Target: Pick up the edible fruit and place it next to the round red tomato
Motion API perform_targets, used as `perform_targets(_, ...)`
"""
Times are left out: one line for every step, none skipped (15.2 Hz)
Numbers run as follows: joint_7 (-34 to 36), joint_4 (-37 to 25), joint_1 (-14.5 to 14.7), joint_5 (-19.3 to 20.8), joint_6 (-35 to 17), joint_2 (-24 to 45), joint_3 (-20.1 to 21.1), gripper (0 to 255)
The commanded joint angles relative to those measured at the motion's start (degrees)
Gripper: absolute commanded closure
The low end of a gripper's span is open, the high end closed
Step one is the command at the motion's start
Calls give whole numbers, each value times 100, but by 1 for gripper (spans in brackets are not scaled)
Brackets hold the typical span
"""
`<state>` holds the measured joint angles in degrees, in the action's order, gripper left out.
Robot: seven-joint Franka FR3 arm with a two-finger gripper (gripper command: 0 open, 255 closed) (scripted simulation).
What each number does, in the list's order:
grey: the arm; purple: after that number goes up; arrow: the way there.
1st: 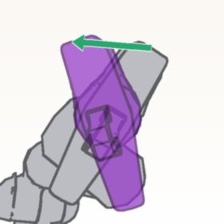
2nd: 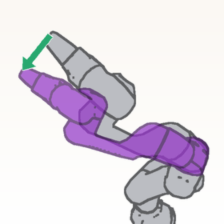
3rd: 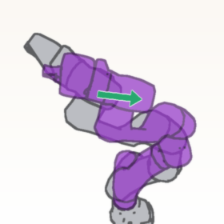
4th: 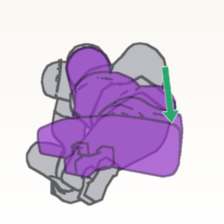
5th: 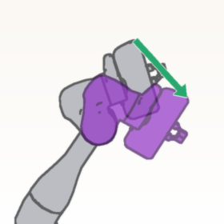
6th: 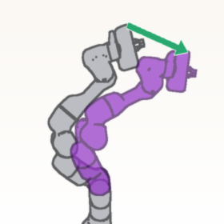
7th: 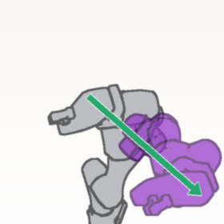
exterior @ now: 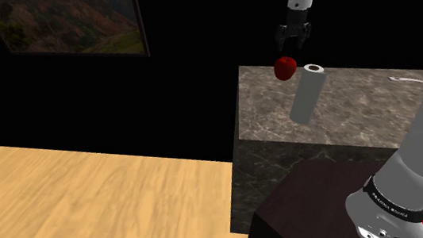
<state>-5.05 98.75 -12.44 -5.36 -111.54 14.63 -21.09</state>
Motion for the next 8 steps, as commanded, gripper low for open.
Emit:
perform_targets(-57,-490,-147,-164,8,447,-30,0)
perform_targets(-65,-567,-176,-187,13,512,-31,0)
perform_targets(-71,-515,-178,-196,-57,530,-26,0)
perform_targets(-77,-464,-179,-205,-126,550,-21,0)
perform_targets(-84,-415,-180,-215,-194,570,-17,0)
perform_targets(-91,-367,-181,-226,-262,592,-12,0)
perform_targets(-98,-320,-183,-237,-330,615,-8,0)
perform_targets(-106,-276,-184,-248,-397,639,-3,0)
